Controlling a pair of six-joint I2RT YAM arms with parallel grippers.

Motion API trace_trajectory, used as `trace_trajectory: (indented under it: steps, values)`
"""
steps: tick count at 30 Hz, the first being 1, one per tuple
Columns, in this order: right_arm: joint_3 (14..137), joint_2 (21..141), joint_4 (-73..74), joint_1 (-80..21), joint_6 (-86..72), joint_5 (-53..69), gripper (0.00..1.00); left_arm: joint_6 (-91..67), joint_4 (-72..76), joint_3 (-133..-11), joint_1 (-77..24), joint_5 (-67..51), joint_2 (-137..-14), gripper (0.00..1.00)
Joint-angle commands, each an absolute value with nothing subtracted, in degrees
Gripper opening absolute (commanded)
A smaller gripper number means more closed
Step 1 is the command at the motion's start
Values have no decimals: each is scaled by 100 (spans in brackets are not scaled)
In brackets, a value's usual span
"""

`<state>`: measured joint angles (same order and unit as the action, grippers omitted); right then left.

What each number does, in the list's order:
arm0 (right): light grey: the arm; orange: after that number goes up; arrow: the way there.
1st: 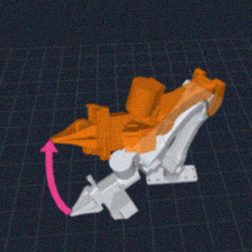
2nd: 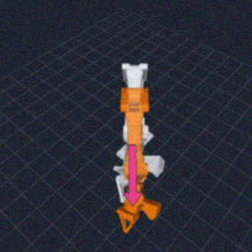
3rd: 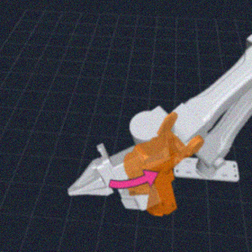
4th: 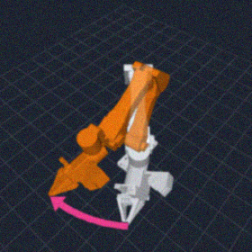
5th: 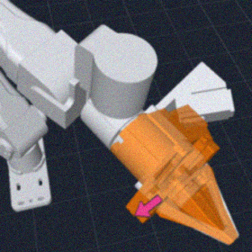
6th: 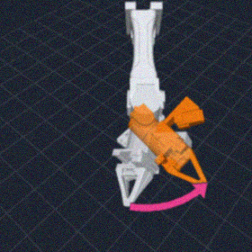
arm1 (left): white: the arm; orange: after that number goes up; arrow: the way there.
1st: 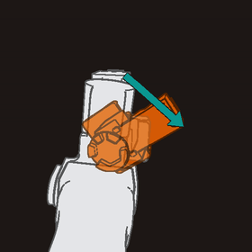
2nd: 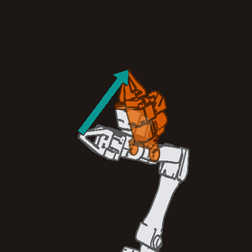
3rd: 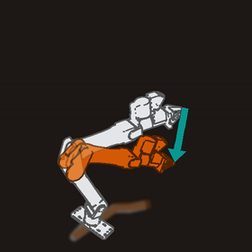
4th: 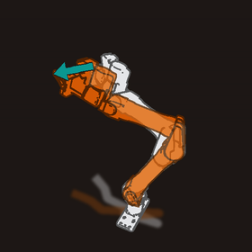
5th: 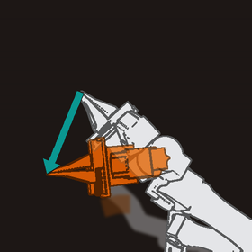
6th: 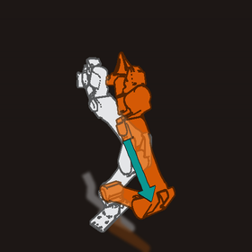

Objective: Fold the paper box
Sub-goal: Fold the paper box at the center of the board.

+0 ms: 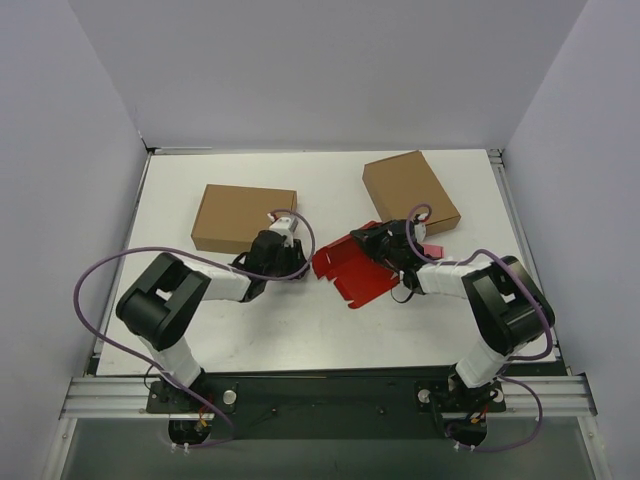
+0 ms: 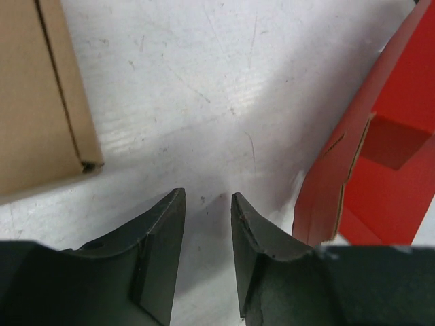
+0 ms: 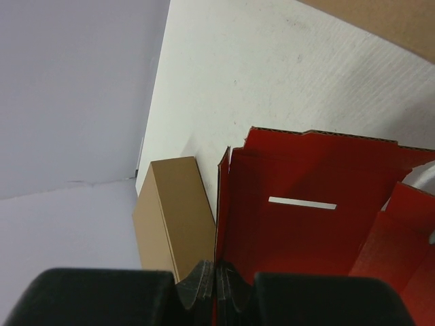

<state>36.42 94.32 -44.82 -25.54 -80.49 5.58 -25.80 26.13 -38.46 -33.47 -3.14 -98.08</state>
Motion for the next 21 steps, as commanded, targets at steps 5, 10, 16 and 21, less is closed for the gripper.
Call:
trace_trajectory:
  steps: [5, 10, 16, 21]
  values:
    - [3621, 9176, -4579, -2531, -7945, 536, 0, -2180, 2865, -4508, -3717, -422, -10327, 42]
    - [3656, 9114, -4430, -2531, -7919, 519, 0, -2171, 2681, -4640, -4034, -369, -10371, 41]
    - [3560, 9097, -4447, -2531, -7972, 519, 0, -2241, 2698, -4825, -4122, -466, -10468, 41]
    - [3480, 9079, -4517, -2540, -8024, 554, 0, -2233, 2856, -4922, -4148, -554, -10591, 41]
